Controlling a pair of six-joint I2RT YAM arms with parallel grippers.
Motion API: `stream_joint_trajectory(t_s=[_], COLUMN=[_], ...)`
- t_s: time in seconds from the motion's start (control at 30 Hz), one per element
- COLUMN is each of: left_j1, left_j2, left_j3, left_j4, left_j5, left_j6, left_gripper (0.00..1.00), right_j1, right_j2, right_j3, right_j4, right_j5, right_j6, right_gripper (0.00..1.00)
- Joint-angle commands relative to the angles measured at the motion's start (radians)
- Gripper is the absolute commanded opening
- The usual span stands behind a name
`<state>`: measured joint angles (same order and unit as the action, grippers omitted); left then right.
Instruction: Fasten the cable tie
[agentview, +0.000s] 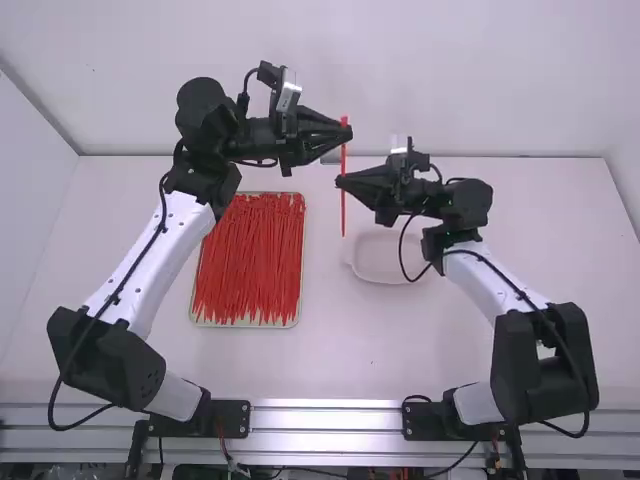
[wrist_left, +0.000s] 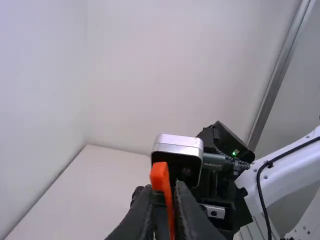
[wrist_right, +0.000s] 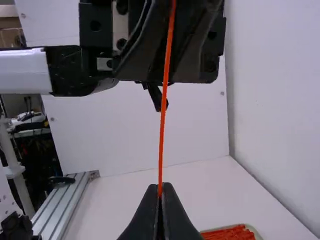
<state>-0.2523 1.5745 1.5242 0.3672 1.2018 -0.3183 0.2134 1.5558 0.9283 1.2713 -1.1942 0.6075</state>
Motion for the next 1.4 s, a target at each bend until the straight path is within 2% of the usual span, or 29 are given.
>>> stream_joint_trajectory(t_s=[0.0,0.1,0.37,0.4,0.43,0.47,0.63,0.67,0.77,0.8,1.07,1.37], left_j1=[0.006,0.000,-0.002,-0.002,-0.002,-0.002,-0.002,-0.002,0.000,0.007,0.010,0.011], left_j2=[0.000,0.000,0.000,0.000,0.000,0.000,0.000,0.000,0.000,0.000,0.000,0.000], left_j3=[0.025,0.025,0.025,0.025,0.025,0.025,0.025,0.025,0.025,0.025,0.025,0.025], left_j4=[0.005,0.011,0.007,0.004,0.005,0.003,-0.019,-0.019,-0.016,-0.014,-0.032,-0.106], left_j5=[0.020,0.018,0.013,0.013,0.013,0.014,0.013,0.013,0.013,0.013,0.016,0.010], left_j6=[0.000,-0.007,-0.006,-0.002,0.006,0.023,0.077,0.081,0.080,0.080,0.069,-0.032], left_gripper=[0.10,0.02,0.02,0.02,0.02,0.02,0.02,0.02,0.02,0.02,0.02,0.02], right_j1=[-0.001,-0.005,-0.004,-0.007,-0.011,-0.013,-0.024,-0.029,-0.040,-0.049,-0.101,-0.103], right_j2=[0.007,0.007,0.007,0.007,0.007,0.007,0.007,0.007,0.007,0.007,0.007,0.007], right_j3=[0.024,0.024,0.024,0.024,0.024,0.024,0.024,0.024,0.024,0.024,0.024,0.024], right_j4=[0.005,0.005,0.005,0.005,0.005,0.006,0.005,0.005,0.004,0.002,-0.029,-0.029], right_j5=[-0.003,-0.003,-0.014,-0.019,-0.033,-0.042,-0.072,-0.074,-0.074,-0.074,-0.105,-0.262], right_j6=[-0.002,-0.002,-0.002,-0.002,-0.003,-0.003,0.001,0.018,0.058,0.080,0.080,-0.136], right_gripper=[0.00,0.00,0.00,0.04,0.18,0.27,0.50,0.63,0.76,0.98,0.98,0.98])
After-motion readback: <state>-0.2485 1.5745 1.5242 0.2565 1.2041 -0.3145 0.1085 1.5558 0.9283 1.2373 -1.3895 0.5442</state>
